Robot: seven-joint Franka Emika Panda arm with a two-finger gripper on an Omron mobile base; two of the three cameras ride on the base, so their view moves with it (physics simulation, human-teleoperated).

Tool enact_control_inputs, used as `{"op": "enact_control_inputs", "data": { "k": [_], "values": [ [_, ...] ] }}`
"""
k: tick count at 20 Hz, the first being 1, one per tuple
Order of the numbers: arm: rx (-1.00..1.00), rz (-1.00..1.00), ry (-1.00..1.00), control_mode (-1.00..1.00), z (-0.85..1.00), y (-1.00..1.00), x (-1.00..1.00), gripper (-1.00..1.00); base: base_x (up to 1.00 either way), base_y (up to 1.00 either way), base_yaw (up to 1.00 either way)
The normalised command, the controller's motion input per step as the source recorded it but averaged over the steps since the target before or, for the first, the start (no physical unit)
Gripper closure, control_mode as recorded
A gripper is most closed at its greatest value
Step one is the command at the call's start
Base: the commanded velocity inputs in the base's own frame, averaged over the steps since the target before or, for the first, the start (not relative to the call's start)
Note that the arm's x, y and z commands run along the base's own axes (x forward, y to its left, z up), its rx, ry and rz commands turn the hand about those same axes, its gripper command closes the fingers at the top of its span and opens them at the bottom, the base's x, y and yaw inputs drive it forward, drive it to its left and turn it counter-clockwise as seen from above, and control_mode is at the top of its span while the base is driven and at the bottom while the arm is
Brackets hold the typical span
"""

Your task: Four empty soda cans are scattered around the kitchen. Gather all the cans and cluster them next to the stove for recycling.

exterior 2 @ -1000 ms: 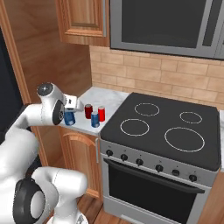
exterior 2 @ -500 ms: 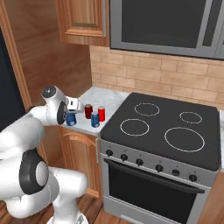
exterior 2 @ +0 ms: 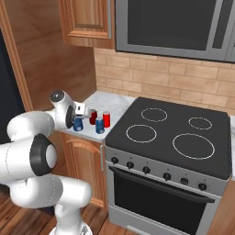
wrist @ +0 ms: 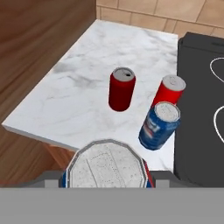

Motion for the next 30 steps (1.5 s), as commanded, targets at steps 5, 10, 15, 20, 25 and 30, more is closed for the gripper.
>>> {"op": "enact_control_inputs", "data": {
  "k": [5,10,15,20,25,30],
  "values": [
    [0.0,-0.03,0.0,-1.0,-0.14,0.06,0.28,1.0,0.0,0.0,0.0],
    [0.0,-0.03,0.0,-1.0,-0.14,0.03,0.27,1.0,0.0,0.0,0.0],
    [0.0,-0.03,0.01,-1.0,-0.12,0.0,0.19,1.0,0.0,0.0,0.0],
    [0.0,-0.03,0.01,-1.0,-0.09,0.01,0.15,1.0,0.0,0.0,0.0],
    [0.01,-0.03,0.01,-1.0,-0.13,0.0,0.15,1.0,0.0,0.0,0.0],
    [0.02,-0.03,0.02,-1.0,-0.19,0.0,0.16,1.0,0.0,0.0,0.0]
  ]
}}
